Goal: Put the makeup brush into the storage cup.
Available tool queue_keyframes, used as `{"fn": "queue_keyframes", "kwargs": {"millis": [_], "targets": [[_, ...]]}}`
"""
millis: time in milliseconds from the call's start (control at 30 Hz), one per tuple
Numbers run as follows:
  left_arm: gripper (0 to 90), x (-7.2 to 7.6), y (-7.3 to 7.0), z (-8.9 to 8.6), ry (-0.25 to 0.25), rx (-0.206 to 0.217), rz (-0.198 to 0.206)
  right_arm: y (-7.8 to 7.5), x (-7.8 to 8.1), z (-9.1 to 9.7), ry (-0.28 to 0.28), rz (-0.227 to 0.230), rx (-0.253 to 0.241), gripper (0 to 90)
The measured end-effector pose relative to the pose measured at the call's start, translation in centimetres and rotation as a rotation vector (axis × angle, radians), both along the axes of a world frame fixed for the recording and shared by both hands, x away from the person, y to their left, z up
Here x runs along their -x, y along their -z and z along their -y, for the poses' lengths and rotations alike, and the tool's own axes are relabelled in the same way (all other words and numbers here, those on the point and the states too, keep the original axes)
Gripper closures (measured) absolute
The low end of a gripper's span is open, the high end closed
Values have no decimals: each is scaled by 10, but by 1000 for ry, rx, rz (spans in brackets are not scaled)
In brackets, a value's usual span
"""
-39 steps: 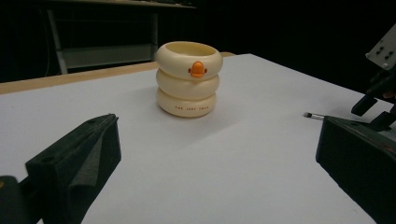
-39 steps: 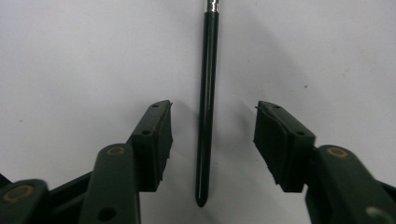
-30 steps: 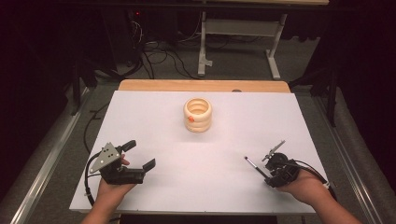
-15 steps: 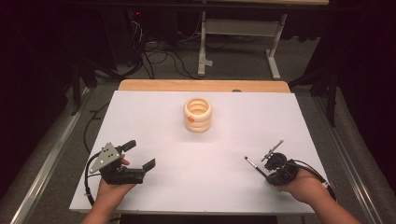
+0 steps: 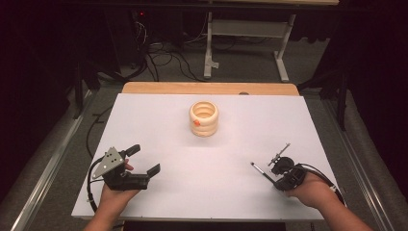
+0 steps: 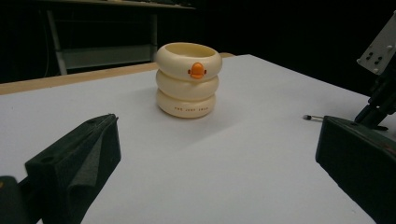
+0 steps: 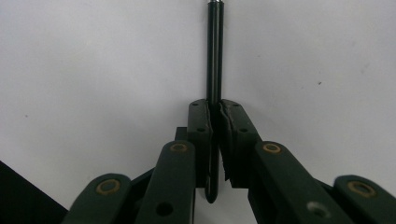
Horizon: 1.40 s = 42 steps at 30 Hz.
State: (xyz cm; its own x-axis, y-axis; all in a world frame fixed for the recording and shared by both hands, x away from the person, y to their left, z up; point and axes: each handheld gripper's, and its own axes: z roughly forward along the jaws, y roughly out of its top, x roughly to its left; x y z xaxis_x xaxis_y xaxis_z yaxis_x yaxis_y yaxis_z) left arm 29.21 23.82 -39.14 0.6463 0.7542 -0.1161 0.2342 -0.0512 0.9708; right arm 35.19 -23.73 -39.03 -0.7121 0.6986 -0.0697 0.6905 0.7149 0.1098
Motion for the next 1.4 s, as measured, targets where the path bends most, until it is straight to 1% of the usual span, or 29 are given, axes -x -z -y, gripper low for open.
{"fn": "queue_keyframes", "kwargs": {"millis": [233, 300, 333, 467, 567, 633, 667, 700, 733, 833, 867, 900, 1033, 1167, 1200, 1267, 1333, 1400], "targets": [[7, 0, 0, 0, 0, 1, 1, -1, 0, 0, 6, -4, -2, 861], [7, 0, 0, 0, -2, 4, 1, -1, 0, 0, 2, 2, 2, 861], [7, 0, 0, 0, -2, 4, 1, -2, 1, -1, 8, 2, 1, 861], [7, 0, 0, 0, -1, 2, 1, -8, -2, -1, -2, 24, -1, 861], [7, 0, 0, 0, -1, 4, 1, -13, -4, -1, 2, 39, -4, 861], [7, 0, 0, 0, -2, 5, 1, -17, -5, -2, 11, 41, -5, 861], [7, 0, 0, -1, -2, 4, 2, -18, -6, -2, 4, 48, 0, 861], [7, 0, 0, -1, -2, 4, 2, -19, -7, -3, 12, 51, -8, 861], [7, 0, 0, 0, -2, 4, 2, -20, -8, -3, 6, 52, -3, 861], [7, 0, 0, 0, -2, 4, 2, -22, -11, -4, 9, 57, -10, 861], [7, 0, 0, 0, -2, 5, 2, -22, -11, -5, 7, 61, -9, 861], [7, 0, 0, -1, -2, 5, 2, -22, -12, -6, 18, 58, -13, 861], [7, 0, 0, -1, -2, 5, 2, -22, -15, -9, 15, 61, -20, 861], [7, 0, 0, -1, -2, 5, 3, -21, -20, -11, 11, 65, -17, 861], [7, 0, 0, -1, -1, 5, 3, -20, -20, -13, 13, 65, -25, 861], [7, 0, 0, -1, -2, 5, 3, -19, -23, -15, 5, 70, -21, 861], [7, 0, 0, -1, -2, 5, 3, -18, -24, -19, 11, 66, -27, 861], [7, 0, 0, -1, -2, 5, 3, -17, -27, -21, -4, 69, -23, 861]]}}
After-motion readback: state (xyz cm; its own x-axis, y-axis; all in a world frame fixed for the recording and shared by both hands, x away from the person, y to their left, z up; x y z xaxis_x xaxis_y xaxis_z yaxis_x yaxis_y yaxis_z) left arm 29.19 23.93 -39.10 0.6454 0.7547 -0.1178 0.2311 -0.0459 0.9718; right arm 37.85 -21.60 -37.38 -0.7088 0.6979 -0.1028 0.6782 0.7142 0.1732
